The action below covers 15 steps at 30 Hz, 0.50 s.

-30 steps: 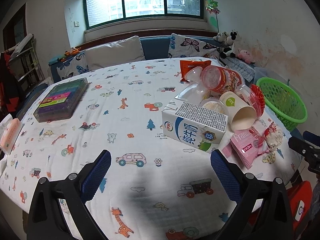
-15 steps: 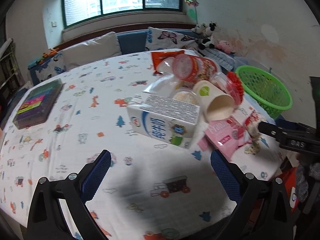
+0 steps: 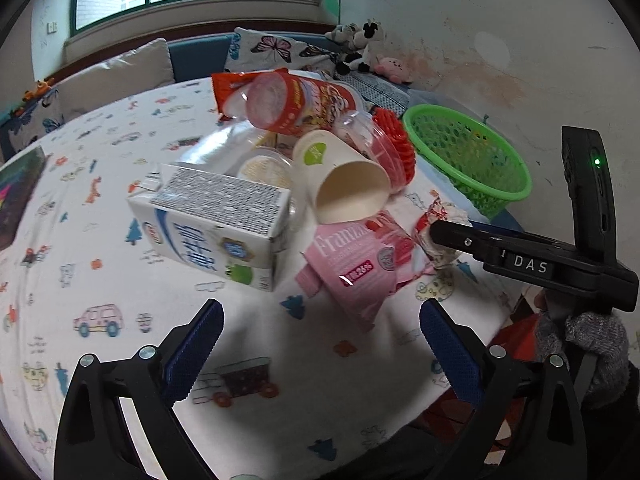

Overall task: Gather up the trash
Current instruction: 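Grasp the crumpled white tissue with the right gripper while the left grasps the pink wipe pack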

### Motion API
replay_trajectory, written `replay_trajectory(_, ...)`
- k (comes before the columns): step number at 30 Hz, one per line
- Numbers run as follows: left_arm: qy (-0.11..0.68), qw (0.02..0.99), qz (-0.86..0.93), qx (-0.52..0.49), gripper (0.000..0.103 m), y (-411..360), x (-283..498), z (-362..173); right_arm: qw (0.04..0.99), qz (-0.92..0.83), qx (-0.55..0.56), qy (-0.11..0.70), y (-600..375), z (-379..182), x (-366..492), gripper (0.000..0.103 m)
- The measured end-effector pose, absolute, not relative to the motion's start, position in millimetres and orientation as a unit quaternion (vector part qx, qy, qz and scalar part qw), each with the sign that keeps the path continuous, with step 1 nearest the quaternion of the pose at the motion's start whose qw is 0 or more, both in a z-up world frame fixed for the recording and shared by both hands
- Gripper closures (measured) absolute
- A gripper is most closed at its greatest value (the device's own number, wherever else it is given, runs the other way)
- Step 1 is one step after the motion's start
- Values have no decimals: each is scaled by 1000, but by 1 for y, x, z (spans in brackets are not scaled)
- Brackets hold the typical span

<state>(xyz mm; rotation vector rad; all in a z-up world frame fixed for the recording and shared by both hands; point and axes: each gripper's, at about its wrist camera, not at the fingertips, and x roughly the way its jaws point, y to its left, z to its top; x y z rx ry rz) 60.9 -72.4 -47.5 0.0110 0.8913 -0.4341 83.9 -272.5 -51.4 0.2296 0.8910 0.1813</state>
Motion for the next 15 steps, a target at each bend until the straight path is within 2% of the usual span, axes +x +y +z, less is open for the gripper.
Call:
replay_trajectory(2,431,877,-214,2,9,-77,63,-49,893,90,110,428,-272,-51,84,40)
replay_trajectory(4,433,873,-224,2,18,-81,63,-50,893,91,110,426,-273,-50,83,42)
replay_trajectory(15,458,857,-236,-21,42,-93,74,-65,902,87,118,407,-285,-41,72,46)
